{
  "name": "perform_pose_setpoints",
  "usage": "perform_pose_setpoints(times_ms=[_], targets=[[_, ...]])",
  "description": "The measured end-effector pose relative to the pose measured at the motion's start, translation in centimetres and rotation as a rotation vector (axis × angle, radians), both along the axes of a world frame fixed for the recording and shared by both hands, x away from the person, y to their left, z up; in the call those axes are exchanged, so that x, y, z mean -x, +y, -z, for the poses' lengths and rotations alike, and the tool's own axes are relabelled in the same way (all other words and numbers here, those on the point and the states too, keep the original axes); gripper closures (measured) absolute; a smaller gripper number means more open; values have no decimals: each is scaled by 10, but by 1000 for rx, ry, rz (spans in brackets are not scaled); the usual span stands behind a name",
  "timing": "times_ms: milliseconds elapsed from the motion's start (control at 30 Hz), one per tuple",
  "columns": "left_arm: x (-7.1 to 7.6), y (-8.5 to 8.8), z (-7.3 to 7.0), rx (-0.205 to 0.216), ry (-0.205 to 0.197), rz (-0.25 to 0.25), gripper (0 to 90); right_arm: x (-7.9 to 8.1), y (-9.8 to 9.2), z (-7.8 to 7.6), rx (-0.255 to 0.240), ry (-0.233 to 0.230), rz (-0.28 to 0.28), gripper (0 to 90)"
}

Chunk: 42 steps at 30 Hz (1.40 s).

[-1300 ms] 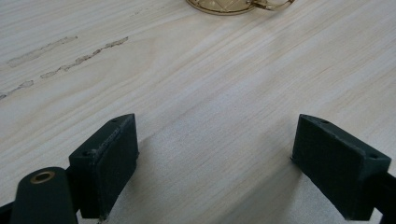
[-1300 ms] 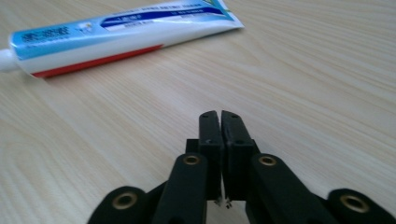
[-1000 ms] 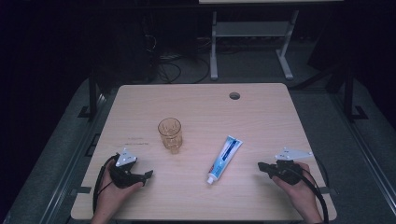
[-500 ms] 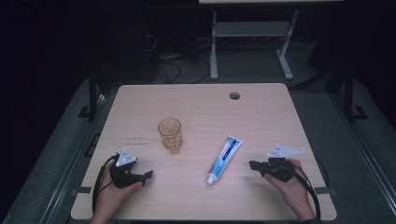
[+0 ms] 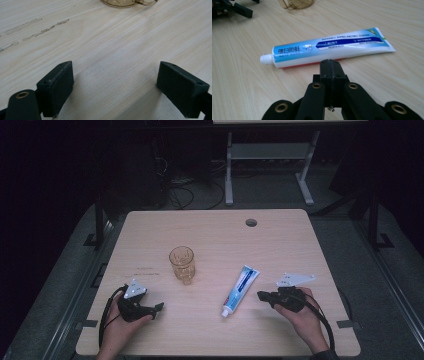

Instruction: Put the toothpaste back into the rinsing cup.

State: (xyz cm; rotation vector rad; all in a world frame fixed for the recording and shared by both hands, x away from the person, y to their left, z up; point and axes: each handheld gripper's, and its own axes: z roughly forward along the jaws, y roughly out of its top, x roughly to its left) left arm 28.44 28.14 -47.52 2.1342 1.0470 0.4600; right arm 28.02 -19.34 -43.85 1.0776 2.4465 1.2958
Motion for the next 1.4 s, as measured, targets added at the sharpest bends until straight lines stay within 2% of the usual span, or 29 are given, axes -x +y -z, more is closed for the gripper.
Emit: perform_pose_setpoints(times_ms=[900, 1400], targets=[[0, 0, 0, 2, 0, -1, 131, -12, 50, -4, -11, -6, -106, 898], [0, 0, 0, 2, 0, -1, 131, -18, 85, 3, 5, 13, -167, 899]])
